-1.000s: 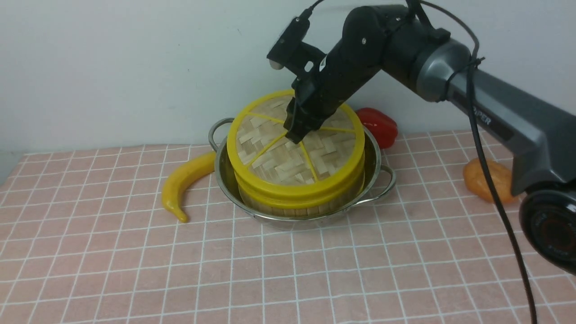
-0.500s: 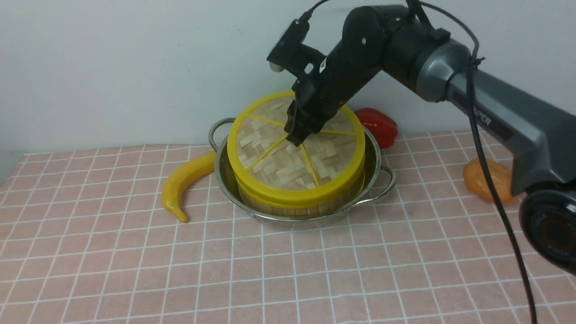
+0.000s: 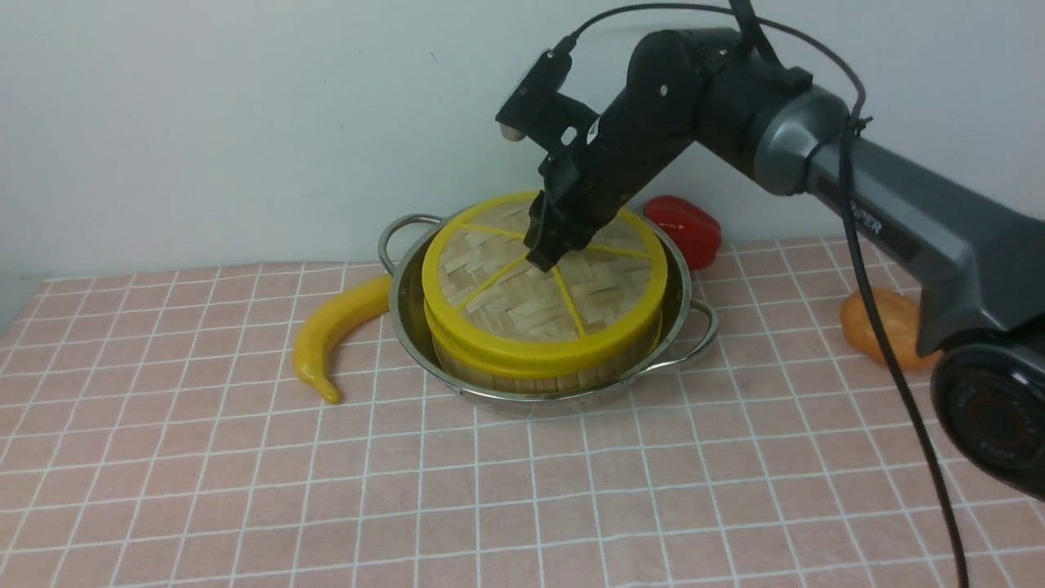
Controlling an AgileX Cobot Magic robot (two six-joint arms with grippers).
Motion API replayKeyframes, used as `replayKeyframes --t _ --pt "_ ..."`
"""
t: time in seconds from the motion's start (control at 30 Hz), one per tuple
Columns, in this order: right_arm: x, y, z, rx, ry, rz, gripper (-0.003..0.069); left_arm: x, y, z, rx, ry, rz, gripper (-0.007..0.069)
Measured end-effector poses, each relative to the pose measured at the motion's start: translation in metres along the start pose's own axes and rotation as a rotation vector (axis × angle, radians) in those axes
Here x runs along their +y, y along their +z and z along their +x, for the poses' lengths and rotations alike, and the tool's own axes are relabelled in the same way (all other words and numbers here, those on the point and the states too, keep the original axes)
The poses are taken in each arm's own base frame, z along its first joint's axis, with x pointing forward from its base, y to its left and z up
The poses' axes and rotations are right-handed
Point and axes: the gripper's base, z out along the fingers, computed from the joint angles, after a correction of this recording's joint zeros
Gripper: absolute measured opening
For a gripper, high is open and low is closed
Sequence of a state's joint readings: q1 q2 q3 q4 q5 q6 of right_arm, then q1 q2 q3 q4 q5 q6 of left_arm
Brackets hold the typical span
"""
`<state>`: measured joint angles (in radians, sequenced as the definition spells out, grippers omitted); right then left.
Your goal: Place the steamer in the pot on the pink tablecloth, and put the lid on the steamer.
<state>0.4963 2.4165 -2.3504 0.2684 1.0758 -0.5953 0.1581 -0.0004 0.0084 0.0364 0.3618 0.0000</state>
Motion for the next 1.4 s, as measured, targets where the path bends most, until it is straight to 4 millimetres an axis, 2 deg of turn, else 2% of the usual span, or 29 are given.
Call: replayKeyframes --t 0.3,0.47,0.77,0.83,0.9,1.0,1.03,1.07,1.1,1.13,1.2,1.27,1.33,1.37,1.4 --pt "0.000 0.001 -0.002 -0.019 -0.001 -0.005 0.0146 0.000 0.000 0.000 0.000 0.000 0.000 0.0243" --pt "0.000 0.011 0.002 -0.017 0.008 -0.011 0.0146 0.000 0.000 0.000 0.000 0.000 0.000 0.0243" --pt "0.000 0.011 0.002 -0.017 0.021 -0.013 0.0146 0.000 0.000 0.000 0.000 0.000 0.000 0.0243" --pt "0.000 0.009 0.001 -0.019 0.041 -0.012 0.0171 0.000 0.000 0.000 0.000 0.000 0.000 0.0243" --pt "0.000 0.006 0.000 -0.018 0.061 -0.007 0.0251 0.000 0.000 0.000 0.000 0.000 0.000 0.0243" --pt "0.000 -0.008 -0.004 -0.017 0.082 0.004 0.0399 0.000 0.000 0.000 0.000 0.000 0.000 0.0243" --pt "0.000 -0.009 -0.005 -0.015 0.084 0.004 0.0409 0.000 0.000 0.000 0.000 0.000 0.000 0.0243" --pt "0.000 -0.027 -0.011 -0.024 0.096 0.019 0.0482 0.000 0.000 0.000 0.000 0.000 0.000 0.0243" --pt "0.001 -0.036 -0.013 -0.027 0.103 0.024 0.0510 0.000 0.000 0.000 0.000 0.000 0.000 0.0243" --pt "0.001 -0.038 -0.014 -0.029 0.104 0.024 0.0514 0.000 0.000 0.000 0.000 0.000 0.000 0.0243" --pt "0.002 -0.065 -0.021 -0.041 0.108 0.043 0.0542 0.000 0.000 0.000 0.000 0.000 0.000 0.0243" --pt "0.004 -0.096 -0.027 -0.044 0.137 0.067 0.0536 0.000 0.000 0.000 0.000 0.000 0.000 0.0243" --pt "0.006 -0.124 -0.032 -0.060 0.173 0.103 0.0475 0.000 0.000 0.000 0.000 0.000 0.000 0.0243" --pt "0.006 -0.127 -0.033 -0.064 0.178 0.104 0.0465 0.000 0.000 0.000 0.000 0.000 0.000 0.0243" --pt "0.006 -0.137 -0.034 -0.077 0.191 0.120 0.0421 0.000 0.000 0.000 0.000 0.000 0.000 0.0243"
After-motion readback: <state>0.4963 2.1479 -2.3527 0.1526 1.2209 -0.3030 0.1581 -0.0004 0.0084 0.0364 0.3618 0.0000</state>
